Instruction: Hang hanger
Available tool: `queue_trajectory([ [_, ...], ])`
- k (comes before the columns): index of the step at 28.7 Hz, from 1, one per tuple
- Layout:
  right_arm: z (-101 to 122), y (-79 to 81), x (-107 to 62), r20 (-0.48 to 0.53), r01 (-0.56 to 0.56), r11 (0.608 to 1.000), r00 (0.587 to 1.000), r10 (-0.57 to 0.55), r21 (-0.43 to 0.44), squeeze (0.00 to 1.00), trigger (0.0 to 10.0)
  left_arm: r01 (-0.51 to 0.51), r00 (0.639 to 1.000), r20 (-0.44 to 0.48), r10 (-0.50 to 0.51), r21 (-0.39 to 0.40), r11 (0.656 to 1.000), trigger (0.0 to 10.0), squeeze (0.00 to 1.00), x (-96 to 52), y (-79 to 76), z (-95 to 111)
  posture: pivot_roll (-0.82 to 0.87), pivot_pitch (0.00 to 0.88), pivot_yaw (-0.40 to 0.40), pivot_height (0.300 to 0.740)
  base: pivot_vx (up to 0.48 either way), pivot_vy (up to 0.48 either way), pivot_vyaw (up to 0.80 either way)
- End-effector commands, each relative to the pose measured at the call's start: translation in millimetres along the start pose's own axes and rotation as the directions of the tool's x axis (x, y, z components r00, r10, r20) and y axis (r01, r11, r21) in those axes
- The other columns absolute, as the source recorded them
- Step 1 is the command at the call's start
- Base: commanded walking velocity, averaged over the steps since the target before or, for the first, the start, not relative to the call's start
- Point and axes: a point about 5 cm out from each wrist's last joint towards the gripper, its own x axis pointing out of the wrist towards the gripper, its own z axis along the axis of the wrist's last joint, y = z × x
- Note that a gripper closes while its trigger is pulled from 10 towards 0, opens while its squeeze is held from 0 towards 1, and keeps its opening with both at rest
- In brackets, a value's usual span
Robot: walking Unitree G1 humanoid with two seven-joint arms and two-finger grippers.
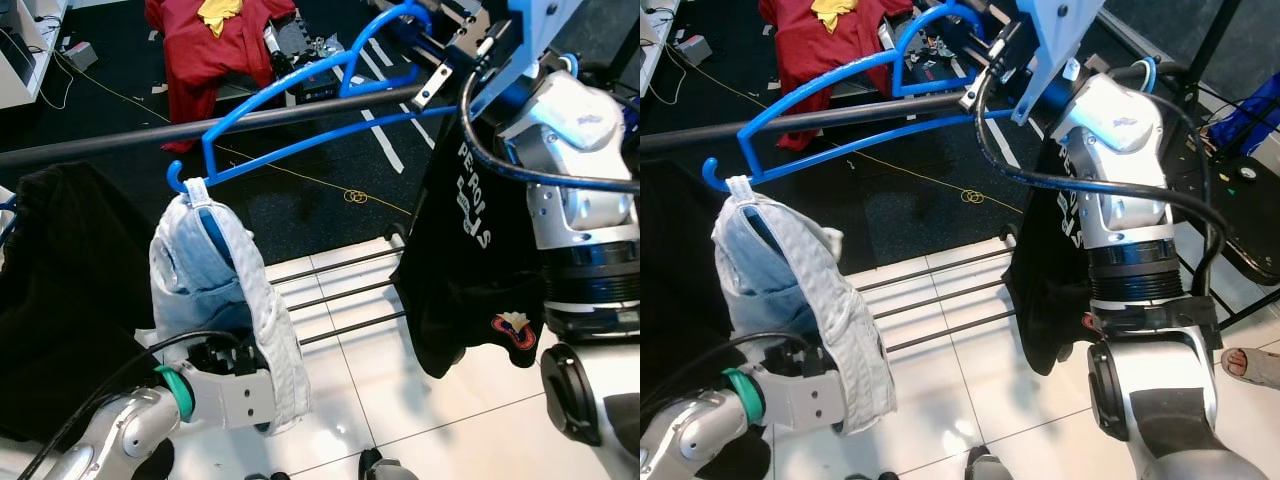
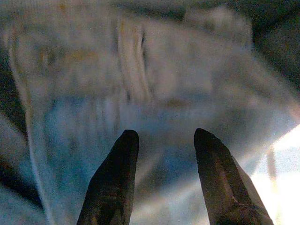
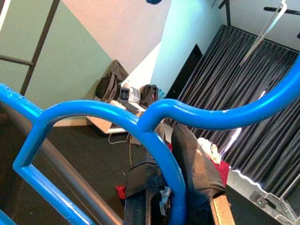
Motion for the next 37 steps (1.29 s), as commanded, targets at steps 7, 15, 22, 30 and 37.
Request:
queue_trajectory([
  [7, -7.5, 13.6, -9.3, -0.008, -0.064, 0.997, 0.998, 0.065, 0.030, 0.00, 10.0, -0.130, 0.983, 0.134, 0.129, -0.001, 0.992, 10.0, 0.00, -4.2, 30.1, 15.6, -0.15, 0.149, 0.103, 0.740, 0.000, 0.000, 0.00],
  [15, -8.1, 23.9, -14.0, -0.014, -0.144, 0.988, 0.989, 0.145, 0.050, 0.00, 10.0, -0.042, 0.994, 0.109, 0.020, 0.201, 0.979, 10.0, 0.00, -15.5, 29.5, -6.2, -0.14, 0.146, 0.112, 0.740, 0.000, 0.000, 0.00],
  [22, -1.3, 13.7, -17.2, -0.013, -0.146, 0.989, 0.989, 0.146, 0.032, 0.00, 10.0, 0.109, 0.985, 0.103, -0.137, 0.235, 0.966, 10.0, 0.00, -26.0, 6.1, -18.2, -0.15, 0.147, 0.121, 0.740, 0.000, 0.000, 0.00],
  [30, 10.3, 1.3, -16.0, 0.018, -0.126, 0.992, 0.992, 0.125, 0.033, 0.00, 10.0, 0.131, 0.981, 0.117, -0.158, 0.208, 0.969, 10.0, 0.00, -21.3, -12.3, -18.6, -0.16, 0.150, 0.117, 0.740, 0.000, 0.000, 0.00],
  [37, 15.1, -6.1, -16.8, 0.003, -0.162, 0.986, 0.987, 0.162, 0.025, 0.00, 10.0, 0.152, 0.977, 0.112, -0.181, 0.228, 0.962, 10.0, 0.00, -25.8, -18.9, -26.7, -0.15, 0.154, 0.112, 0.740, 0.000, 0.000, 0.00],
])
